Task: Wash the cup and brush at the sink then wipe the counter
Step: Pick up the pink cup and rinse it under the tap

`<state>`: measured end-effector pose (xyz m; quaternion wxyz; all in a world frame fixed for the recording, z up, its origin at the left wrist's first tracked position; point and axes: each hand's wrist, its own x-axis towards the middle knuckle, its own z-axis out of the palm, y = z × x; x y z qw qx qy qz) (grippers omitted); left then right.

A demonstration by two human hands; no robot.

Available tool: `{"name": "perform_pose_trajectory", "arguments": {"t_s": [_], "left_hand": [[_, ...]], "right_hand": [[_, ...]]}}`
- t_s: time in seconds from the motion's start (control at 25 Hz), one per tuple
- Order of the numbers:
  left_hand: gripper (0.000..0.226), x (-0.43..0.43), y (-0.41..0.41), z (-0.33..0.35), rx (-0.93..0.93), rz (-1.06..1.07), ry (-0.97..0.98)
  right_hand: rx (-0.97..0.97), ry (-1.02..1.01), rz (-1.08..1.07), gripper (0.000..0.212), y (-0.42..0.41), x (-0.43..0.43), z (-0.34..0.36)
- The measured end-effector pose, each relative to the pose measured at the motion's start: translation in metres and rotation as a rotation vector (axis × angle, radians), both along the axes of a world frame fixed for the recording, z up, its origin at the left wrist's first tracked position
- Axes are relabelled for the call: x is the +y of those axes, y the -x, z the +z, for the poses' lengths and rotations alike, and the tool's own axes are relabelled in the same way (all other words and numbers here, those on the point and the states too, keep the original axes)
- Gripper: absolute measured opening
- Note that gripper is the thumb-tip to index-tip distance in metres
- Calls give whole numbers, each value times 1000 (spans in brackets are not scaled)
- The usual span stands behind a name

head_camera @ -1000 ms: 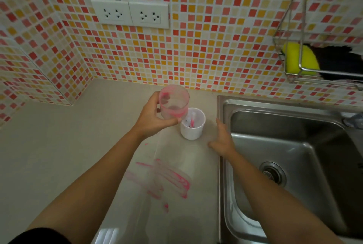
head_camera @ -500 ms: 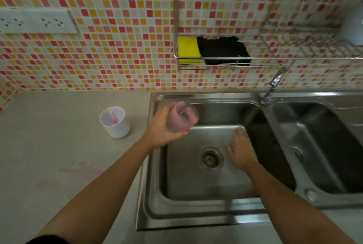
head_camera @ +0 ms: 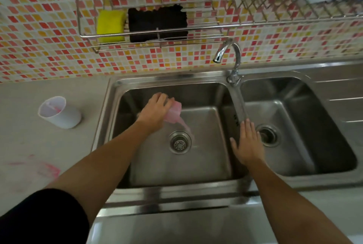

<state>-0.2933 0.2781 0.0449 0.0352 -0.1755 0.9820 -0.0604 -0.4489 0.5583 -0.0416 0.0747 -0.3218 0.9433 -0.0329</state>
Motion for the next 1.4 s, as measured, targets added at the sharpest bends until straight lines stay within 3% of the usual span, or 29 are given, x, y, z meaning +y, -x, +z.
{"name": "perform_pose_trajectory", "arguments": {"t_s": [0.24,0.32,0.48,0.64,0.72,0.88,0.96,1.08,1.24,1.4], "left_hand": [[85,6,20,15,43,-309,314],[84,7,22,18,160,-188,133],[78,21,26,16,461,294,-605],[67,39,47,14,444,448,-964],[53,46,60,15,465,416,-1046],[72,49,84,16,537,336,-1183],[72,46,95,20,532,322,-1239],[70,42,106,20,495,311,-1230],[74,36,112,15,481,387,-1231],[61,41,130,23,471,473,-1180]], "right_hand": [[16,40,-18,69,3,1,-10],[11,46,-21,69,3,2,-10],[-110,170,-30,67,6,1,-2],[-228,353,-90,66,48,-25,23],[-242,313,-99,78,80,-51,44],[-334,341,-121,92,128,-96,71],[-354,287,41,95,134,-108,69],[-227,150,257,98,131,-109,53],[-70,217,5,79,106,-82,29],[-143,121,-76,67,74,-59,0]]}}
